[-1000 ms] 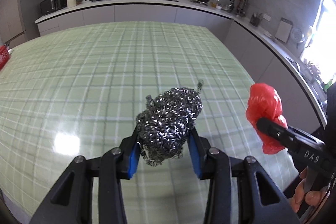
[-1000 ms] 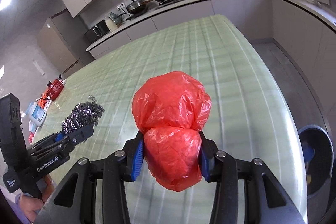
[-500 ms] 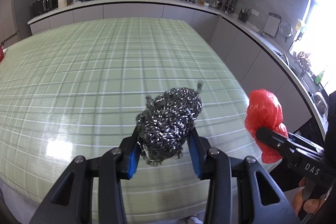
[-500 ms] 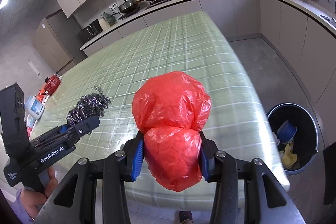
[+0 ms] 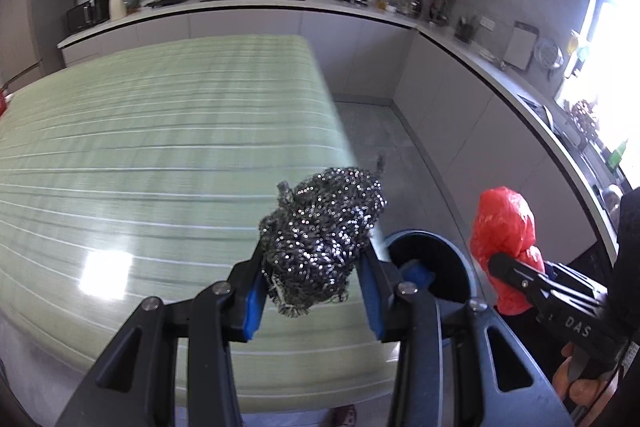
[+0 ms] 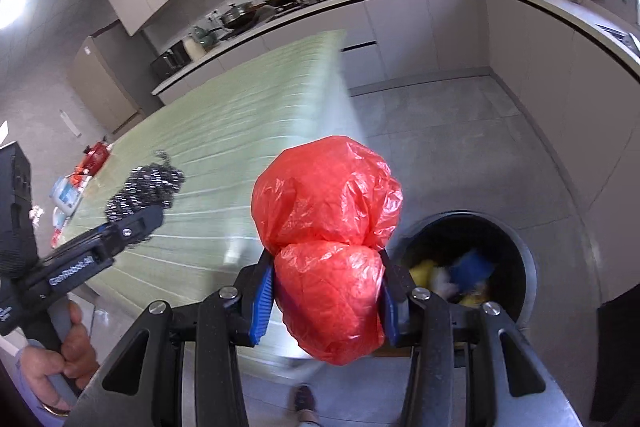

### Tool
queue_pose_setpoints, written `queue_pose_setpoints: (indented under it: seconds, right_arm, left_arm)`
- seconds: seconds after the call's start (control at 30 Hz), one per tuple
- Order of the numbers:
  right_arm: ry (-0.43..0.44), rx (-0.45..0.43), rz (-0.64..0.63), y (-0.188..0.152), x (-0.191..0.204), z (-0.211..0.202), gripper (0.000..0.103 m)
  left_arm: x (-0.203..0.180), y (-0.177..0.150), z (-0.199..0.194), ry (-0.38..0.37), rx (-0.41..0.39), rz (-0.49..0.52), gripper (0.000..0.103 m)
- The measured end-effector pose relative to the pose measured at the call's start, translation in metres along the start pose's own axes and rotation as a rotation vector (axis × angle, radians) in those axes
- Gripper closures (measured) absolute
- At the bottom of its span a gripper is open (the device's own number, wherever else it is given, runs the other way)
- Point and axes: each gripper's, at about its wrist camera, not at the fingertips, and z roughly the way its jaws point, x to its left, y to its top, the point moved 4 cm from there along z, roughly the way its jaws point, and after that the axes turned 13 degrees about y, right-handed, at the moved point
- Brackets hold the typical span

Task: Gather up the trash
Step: 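Carry the red bag and steel wool to the bucket, then open both tools over the bucket to drop bag and scrubber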

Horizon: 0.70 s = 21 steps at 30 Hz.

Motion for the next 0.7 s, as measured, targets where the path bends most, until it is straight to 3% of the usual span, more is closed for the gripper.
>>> queue_pose_setpoints:
  seconds: [0.27,0.47,0.7]
  right_arm:
    - [-0.094,-0.022,0.087,-0.003,-0.095,-0.059,0.057]
    - [-0.129,-0.009,0.121,-0.012,-0.121,-0.071,0.057]
    - [-0.153,0.033,0.141,-0.018,-0.147,-0.058,0.057]
  left_arm:
    - [-0.079,-0.007,0.007,-0.089,0.037,0.089,0.061]
    - [-0.108,-0.014,0.022,-0.114,0.075,0.14,0.061]
    - [-0.129,-0.031,0.053,-0.065,0.142,0.17,0.06]
